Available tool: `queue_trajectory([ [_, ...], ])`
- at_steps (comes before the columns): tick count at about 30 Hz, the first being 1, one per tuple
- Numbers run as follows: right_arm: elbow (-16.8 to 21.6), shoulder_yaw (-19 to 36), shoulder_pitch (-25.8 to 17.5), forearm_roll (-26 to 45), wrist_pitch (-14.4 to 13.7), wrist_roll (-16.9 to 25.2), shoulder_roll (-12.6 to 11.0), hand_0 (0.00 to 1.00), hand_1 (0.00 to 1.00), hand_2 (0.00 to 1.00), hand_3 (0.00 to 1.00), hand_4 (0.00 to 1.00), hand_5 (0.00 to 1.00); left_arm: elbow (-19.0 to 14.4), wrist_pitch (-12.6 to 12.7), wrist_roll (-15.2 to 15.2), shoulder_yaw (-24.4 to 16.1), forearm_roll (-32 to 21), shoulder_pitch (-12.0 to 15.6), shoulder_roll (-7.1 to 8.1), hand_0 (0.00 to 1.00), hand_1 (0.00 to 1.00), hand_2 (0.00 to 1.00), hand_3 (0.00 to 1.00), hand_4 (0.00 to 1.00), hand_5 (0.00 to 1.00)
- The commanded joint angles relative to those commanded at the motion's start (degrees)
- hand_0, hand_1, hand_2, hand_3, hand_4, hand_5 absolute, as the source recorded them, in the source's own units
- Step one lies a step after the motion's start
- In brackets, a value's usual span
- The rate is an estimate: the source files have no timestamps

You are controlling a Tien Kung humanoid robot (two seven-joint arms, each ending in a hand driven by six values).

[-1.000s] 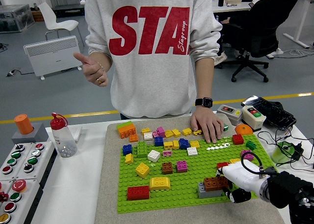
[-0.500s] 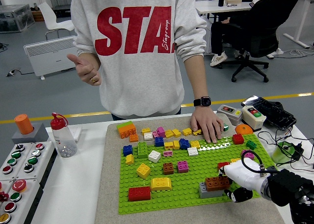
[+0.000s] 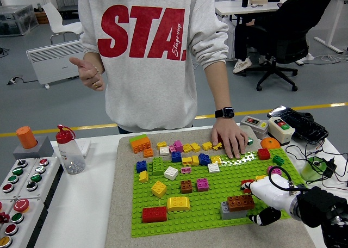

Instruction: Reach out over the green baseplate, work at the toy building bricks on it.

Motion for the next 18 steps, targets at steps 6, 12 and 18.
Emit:
queue_trajectory([
  [6,-0.06,0.55,-0.19,-0.34,-0.25,-0.24,-0.1,0.307,0.459,0.782,0.875,0.791,0.509,0.0,0.01,0.01,-0.02,0.0,0.04,-0.03,0.652,0.69,0.668,0.564,0.285,0.998],
  [12,-0.11,1.2,-0.65,-0.77,-0.06,-0.64,-0.2,0.309,0.467,0.809,0.884,0.795,0.511,0.0,0.0,0.06,-0.05,0.02,0.21,-0.1,0.653,0.69,0.667,0.563,0.285,0.998],
  [18,0.65,2.73,-1.3,-1.07,1.05,-2.0,-0.59,0.317,0.475,0.82,0.887,0.793,0.51,0.0,-0.03,0.09,-0.12,0.11,0.47,-0.15,0.653,0.691,0.667,0.563,0.285,0.998],
])
